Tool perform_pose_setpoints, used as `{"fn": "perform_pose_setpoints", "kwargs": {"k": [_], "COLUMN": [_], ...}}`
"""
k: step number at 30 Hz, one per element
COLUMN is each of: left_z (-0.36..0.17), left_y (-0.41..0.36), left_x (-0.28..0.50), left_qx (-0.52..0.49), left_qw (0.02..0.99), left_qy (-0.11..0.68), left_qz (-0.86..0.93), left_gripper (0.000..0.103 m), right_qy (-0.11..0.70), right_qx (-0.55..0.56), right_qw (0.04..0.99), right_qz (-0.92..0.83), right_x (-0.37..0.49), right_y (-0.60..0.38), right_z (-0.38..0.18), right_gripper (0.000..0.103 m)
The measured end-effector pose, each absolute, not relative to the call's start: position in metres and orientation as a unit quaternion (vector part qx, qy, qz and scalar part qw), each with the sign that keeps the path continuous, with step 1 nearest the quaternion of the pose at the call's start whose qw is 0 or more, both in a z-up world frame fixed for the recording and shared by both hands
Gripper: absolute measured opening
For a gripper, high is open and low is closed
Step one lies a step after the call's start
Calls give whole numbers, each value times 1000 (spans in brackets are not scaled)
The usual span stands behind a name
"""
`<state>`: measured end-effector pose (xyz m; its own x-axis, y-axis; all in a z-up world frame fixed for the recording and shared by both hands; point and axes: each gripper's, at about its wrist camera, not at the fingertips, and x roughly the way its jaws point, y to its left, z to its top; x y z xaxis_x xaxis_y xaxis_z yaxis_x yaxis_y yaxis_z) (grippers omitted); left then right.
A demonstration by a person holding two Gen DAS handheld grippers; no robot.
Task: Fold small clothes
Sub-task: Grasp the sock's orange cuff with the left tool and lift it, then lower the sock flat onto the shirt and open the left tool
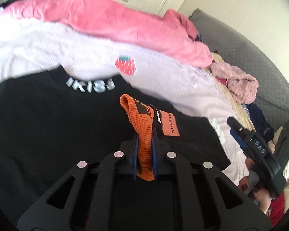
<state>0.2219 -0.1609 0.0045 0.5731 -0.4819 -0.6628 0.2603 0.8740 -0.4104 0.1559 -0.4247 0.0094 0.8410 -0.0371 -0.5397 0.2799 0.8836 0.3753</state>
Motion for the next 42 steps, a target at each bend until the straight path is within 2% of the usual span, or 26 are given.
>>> {"fn": "perform_pose_setpoints", "kwargs": {"k": [10, 16, 26, 35, 37, 42], "left_z": [43, 46, 24, 29, 23, -10], "left_y": [-99, -63, -35, -24, -28, -43], "left_x": [207, 206, 211, 204, 208, 222], "left_qx": [-139, -150, -158, -142, -133, -103], "left_qw": [916, 922, 914, 923, 919, 898], "left_qy": [344, 337, 363, 351, 364, 422], "left_qz": [-155, -119, -87, -66, -73, -75], "left_gripper": [5, 5, 7, 7, 7, 16], "right_qy": [271, 275, 286, 302, 307, 334], "right_qx": [218, 205, 163, 119, 102, 63], "right_qw": [934, 936, 942, 946, 946, 940], "right_qz": [-83, -79, -65, -18, -5, 22], "right_x": [156, 159, 165, 169, 169, 173], "right_y": [-422, -412, -387, -346, -334, -307], "right_z": [8, 8, 6, 3, 1, -9], "right_gripper": [53, 53, 53, 53, 53, 53]}}
